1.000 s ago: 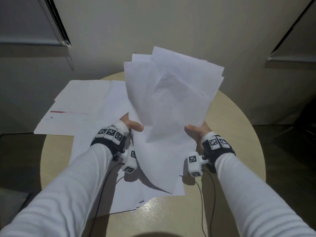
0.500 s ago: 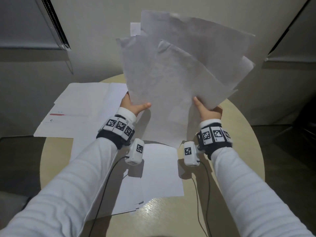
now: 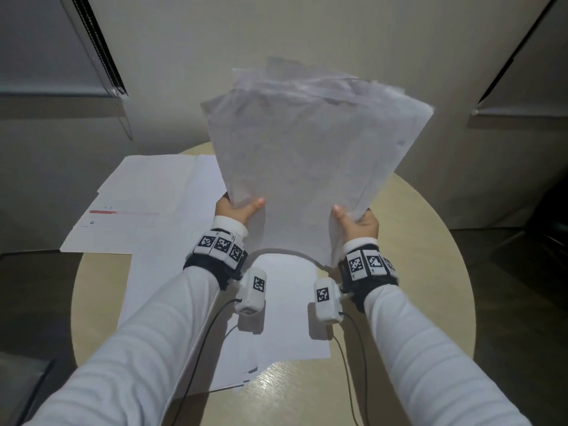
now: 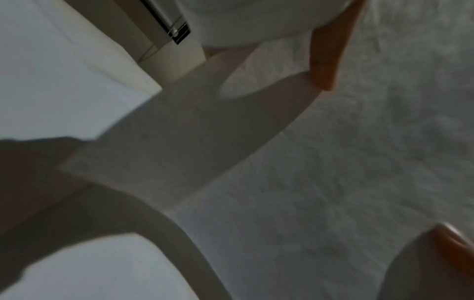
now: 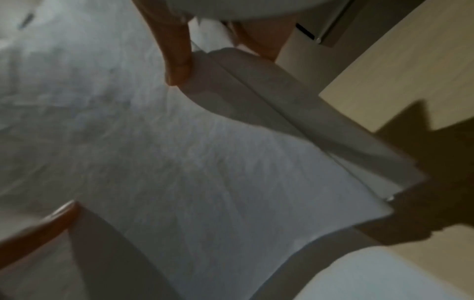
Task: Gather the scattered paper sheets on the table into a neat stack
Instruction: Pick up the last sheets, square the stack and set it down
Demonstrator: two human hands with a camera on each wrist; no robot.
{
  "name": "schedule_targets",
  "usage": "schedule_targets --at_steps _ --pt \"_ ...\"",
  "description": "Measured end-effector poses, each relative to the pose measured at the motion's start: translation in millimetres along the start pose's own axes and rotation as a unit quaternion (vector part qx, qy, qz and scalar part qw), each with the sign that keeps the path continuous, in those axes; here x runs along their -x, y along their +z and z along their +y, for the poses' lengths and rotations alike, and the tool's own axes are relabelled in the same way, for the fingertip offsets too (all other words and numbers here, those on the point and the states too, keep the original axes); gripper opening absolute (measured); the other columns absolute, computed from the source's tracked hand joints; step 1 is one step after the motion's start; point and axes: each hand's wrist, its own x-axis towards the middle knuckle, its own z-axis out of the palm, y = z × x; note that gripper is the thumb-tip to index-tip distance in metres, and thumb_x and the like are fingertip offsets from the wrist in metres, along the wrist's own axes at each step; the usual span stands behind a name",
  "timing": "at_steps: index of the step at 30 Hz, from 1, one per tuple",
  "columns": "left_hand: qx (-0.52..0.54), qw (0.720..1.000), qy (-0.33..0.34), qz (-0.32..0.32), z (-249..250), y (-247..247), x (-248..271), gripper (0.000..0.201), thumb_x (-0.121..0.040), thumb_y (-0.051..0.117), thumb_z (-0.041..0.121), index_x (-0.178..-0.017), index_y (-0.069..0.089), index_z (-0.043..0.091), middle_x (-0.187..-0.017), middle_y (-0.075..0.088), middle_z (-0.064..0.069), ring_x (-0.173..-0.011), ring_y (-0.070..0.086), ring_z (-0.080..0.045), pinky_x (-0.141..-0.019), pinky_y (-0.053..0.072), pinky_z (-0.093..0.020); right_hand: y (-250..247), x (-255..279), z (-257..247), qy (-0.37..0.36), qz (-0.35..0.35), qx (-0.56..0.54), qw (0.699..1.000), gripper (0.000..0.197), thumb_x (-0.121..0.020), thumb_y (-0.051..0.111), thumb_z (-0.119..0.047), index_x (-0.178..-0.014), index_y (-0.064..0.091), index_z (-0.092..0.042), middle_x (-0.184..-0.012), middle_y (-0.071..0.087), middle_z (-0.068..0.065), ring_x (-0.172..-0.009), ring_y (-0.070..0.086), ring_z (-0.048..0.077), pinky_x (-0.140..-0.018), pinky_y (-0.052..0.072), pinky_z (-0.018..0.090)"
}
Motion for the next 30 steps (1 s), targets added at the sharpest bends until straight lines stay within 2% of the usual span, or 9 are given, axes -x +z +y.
schedule_targets --at_steps 2,5,9,11,14,19,21,25,30 --pt "-0.009 0.999 0.031 0.007 7 -4 -6 0.073 -0.066 0.082 0.012 -0.129 0.047 -0.001 -0.126 0.057 -0.010 -0.119 0.053 -0.020 -0.109 0.038 -0.031 -2 -3 -14 -0.013 -0.005 -0.010 1.000 0.022 -0.075 0.075 -0.005 -0.075 0.055 -0.012 -0.070 0.055 -0.004 -0.054 0.055 -0.004 -0.055 0.047 0.013" --pt "0.008 0.998 0.053 -0.009 17 -6 -13 0.078 -0.059 0.085 0.009 -0.126 0.047 0.000 -0.124 0.059 -0.017 -0.116 0.058 -0.025 -0.105 0.045 -0.038 -3 -10 -29 -0.050 -0.009 -0.032 0.998 0.047 -0.069 0.078 0.001 -0.111 0.057 0.001 -0.093 0.060 0.003 -0.077 0.058 0.014 -0.056 0.047 0.002" --pt "0.008 0.996 0.075 -0.047 20 3 -11 0.080 -0.062 0.081 -0.003 -0.129 0.040 -0.002 -0.118 0.057 -0.011 -0.105 0.055 -0.015 -0.083 0.047 -0.005 7 -8 -31 -0.077 -0.024 -0.017 0.997 0.048 -0.063 0.081 0.003 -0.103 0.058 -0.012 -0.097 0.062 0.004 -0.080 0.063 0.004 -0.070 0.051 0.010" --pt "0.031 0.996 0.064 -0.058 16 3 -10 0.092 -0.055 0.086 0.004 -0.132 0.036 0.000 -0.119 0.056 -0.013 -0.107 0.054 -0.017 -0.090 0.047 -0.016 6 -8 -29 -0.079 -0.027 -0.033 0.996 0.045 -0.065 0.080 0.004 -0.094 0.055 -0.019 -0.092 0.063 0.000 -0.070 0.062 -0.007 -0.071 0.051 0.013" --pt "0.017 0.996 0.024 -0.084 4 -1 -10 0.107 -0.042 0.085 0.028 -0.132 0.035 0.004 -0.126 0.054 -0.015 -0.115 0.054 -0.023 -0.104 0.043 -0.036 1 -9 -23 -0.034 -0.032 -0.025 0.999 0.051 -0.068 0.076 0.008 -0.112 0.055 -0.006 -0.093 0.063 -0.002 -0.077 0.061 0.009 -0.063 0.049 0.009" --pt "-0.060 0.995 -0.007 -0.082 -16 1 -12 0.049 -0.081 0.064 -0.001 -0.126 0.046 -0.003 -0.125 0.057 -0.021 -0.119 0.054 -0.032 -0.106 0.040 -0.043 -2 -2 -15 0.028 -0.064 0.052 0.996 0.046 -0.076 0.072 -0.001 -0.119 0.054 0.006 -0.114 0.062 0.020 -0.098 0.059 0.025 -0.065 0.042 0.014" --pt "-0.097 0.992 -0.004 -0.075 -16 -1 -10 0.032 -0.090 0.053 0.007 -0.120 0.052 -0.001 -0.119 0.061 -0.020 -0.113 0.057 -0.030 -0.100 0.044 -0.038 -2 -4 -16 0.036 -0.055 0.084 0.994 0.041 -0.079 0.071 -0.007 -0.115 0.057 0.006 -0.107 0.064 0.018 -0.099 0.061 0.028 -0.074 0.041 0.022" --pt "-0.143 0.986 0.041 -0.074 -5 -16 -5 0.015 -0.089 0.053 0.023 -0.086 0.051 0.009 -0.069 0.047 -0.003 -0.062 0.043 -0.015 -0.060 0.036 -0.023 8 -7 -26 0.000 -0.043 0.114 0.993 0.022 -0.079 0.068 -0.009 -0.099 0.066 0.000 -0.086 0.063 0.013 -0.080 0.056 0.019 -0.069 0.047 0.029" --pt "-0.021 0.997 -0.064 0.035 -21 -63 -16 0.023 -0.095 0.048 0.030 -0.081 0.054 0.013 -0.072 0.058 -0.003 -0.056 0.046 -0.015 -0.047 0.041 -0.021 23 -9 -42 0.052 -0.078 -0.016 0.995 0.037 -0.084 0.063 0.002 -0.120 0.056 0.003 -0.103 0.060 0.010 -0.090 0.055 0.021 -0.089 0.047 0.033"
